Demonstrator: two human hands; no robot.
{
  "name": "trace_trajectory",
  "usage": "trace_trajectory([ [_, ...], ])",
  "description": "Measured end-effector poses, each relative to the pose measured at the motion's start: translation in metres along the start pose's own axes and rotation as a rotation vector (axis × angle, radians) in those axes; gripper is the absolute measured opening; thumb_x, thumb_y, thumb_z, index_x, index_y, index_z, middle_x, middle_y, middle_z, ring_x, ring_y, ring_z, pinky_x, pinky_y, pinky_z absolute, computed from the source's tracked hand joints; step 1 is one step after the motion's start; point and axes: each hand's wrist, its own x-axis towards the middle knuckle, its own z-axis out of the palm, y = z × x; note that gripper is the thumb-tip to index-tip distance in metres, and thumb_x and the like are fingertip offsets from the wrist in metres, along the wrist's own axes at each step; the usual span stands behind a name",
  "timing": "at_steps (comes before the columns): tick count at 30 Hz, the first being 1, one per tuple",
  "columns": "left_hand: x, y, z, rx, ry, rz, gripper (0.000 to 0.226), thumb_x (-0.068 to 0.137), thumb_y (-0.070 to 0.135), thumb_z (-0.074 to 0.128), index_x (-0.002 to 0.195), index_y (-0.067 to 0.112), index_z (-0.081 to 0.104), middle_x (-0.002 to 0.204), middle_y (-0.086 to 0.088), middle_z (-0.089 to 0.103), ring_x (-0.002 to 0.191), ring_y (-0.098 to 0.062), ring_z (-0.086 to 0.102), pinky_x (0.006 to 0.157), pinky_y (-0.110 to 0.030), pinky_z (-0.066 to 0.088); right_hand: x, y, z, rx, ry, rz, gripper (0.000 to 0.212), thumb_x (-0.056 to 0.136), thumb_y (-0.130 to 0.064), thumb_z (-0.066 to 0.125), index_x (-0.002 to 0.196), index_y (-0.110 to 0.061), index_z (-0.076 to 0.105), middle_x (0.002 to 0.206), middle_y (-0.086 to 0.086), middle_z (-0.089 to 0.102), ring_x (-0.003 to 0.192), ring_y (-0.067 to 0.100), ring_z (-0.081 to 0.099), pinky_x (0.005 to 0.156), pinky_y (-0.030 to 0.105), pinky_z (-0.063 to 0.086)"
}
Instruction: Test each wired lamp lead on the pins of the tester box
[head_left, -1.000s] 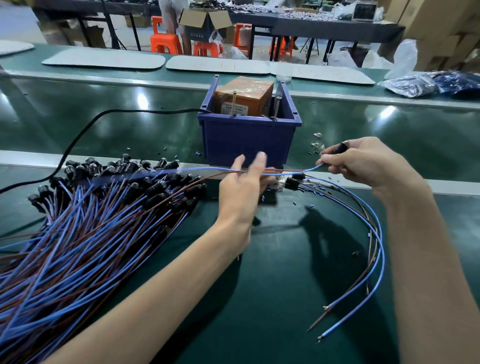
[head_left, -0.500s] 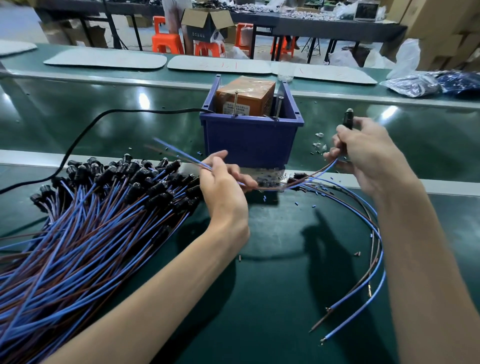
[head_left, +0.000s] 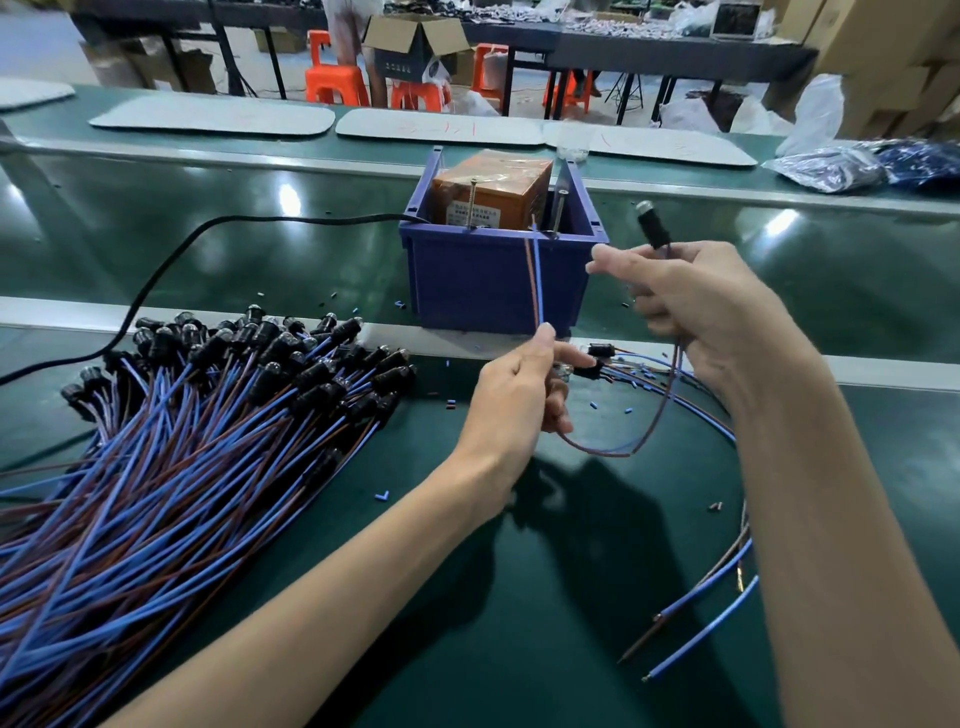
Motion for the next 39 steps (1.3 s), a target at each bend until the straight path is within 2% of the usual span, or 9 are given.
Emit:
trace_trajectory([
  [4,-0.003,-0.003,0.002,0.105,-0.061,0.017,0.038,0.101,0.035,0.042,0.081,0.022,0.071,0.051,0.009,0.046,0.043,-0.005,0.046,0.050,-0.014,0.041,-0.009,-0.003,0.004,-0.115,-0.177,0.011,0.019,0.070,-0.027,0.083,0.078,-0.012,0.074,0.054,-0.008,0.064,0.044,-0.002,0.053,0.037,0.007,0.030],
  [12,-0.001,0.002,-0.003,0.105,0.096,0.151,0.021,0.096,0.019,0.056,0.086,0.032,0.070,0.070,0.008,0.065,0.055,-0.006,0.058,0.051,-0.014,0.044,-0.015,-0.008,0.010,-0.013,-0.188,0.057,0.014,0.087,-0.006,0.067,0.075,-0.003,0.059,0.073,0.013,0.068,0.051,0.010,0.068,0.038,0.005,0.036],
  [15,0.001,0.005,-0.005,0.080,0.161,0.200,0.022,0.097,0.009,0.054,0.107,0.026,0.064,0.079,0.004,0.069,0.056,-0.007,0.065,0.045,-0.014,0.044,-0.015,-0.009,0.011,0.049,-0.175,0.059,0.015,0.094,-0.006,0.058,0.080,-0.005,0.051,0.071,0.015,0.069,0.049,0.012,0.068,0.035,0.007,0.035],
  [18,0.003,0.009,-0.008,0.075,0.221,0.256,0.044,0.097,0.005,0.051,0.137,0.024,0.047,0.083,0.002,0.069,0.051,-0.008,0.065,0.043,-0.015,0.045,-0.013,-0.008,0.011,0.118,-0.131,0.045,0.017,0.096,-0.006,0.055,0.080,-0.005,0.049,0.056,0.008,0.065,0.046,0.016,0.066,0.040,0.015,0.046],
  [21,0.006,0.012,-0.012,0.105,0.245,0.300,0.050,0.100,0.004,0.044,0.146,0.022,0.035,0.091,0.001,0.069,0.048,-0.007,0.064,0.045,-0.013,0.042,-0.008,-0.005,0.011,0.102,-0.022,0.009,0.015,0.095,-0.007,0.058,0.080,-0.007,0.052,0.055,0.004,0.055,0.038,0.009,0.058,0.042,0.015,0.047],
  [29,0.016,0.020,-0.024,0.090,0.310,0.245,0.055,0.101,0.001,0.037,0.150,0.021,0.026,0.091,0.008,0.068,0.048,-0.007,0.065,0.046,-0.010,0.044,0.000,-0.002,0.009,-0.004,0.176,-0.003,0.018,0.092,-0.009,0.056,0.078,-0.020,0.059,0.052,-0.012,0.061,0.038,-0.004,0.044,0.040,0.007,0.033],
  [32,0.022,0.024,-0.032,0.010,0.321,0.150,0.051,0.100,0.000,0.038,0.147,0.017,0.034,0.091,0.006,0.069,0.049,-0.007,0.066,0.051,-0.012,0.048,0.000,-0.005,0.010,0.003,0.154,0.047,0.024,0.088,-0.002,0.048,0.080,-0.021,0.061,0.065,-0.009,0.066,0.048,0.002,0.044,0.036,0.010,0.028],
  [36,0.028,0.029,-0.040,-0.100,0.343,0.069,0.044,0.099,-0.003,0.040,0.140,0.012,0.045,0.092,0.000,0.069,0.050,-0.008,0.066,0.055,-0.012,0.050,-0.002,-0.005,0.012,0.001,0.069,0.032,0.017,0.085,-0.003,0.058,0.085,-0.019,0.064,0.092,0.009,0.074,0.052,0.003,0.047,0.037,0.011,0.028],
  [39,0.029,0.031,-0.042,-0.115,0.354,0.054,0.043,0.099,-0.003,0.040,0.139,0.011,0.047,0.093,-0.001,0.069,0.050,-0.009,0.066,0.054,-0.013,0.050,-0.003,-0.003,0.012,-0.034,0.004,0.025,0.013,0.090,-0.010,0.058,0.093,-0.021,0.065,0.079,-0.001,0.075,0.051,0.000,0.050,0.039,0.011,0.031],
])
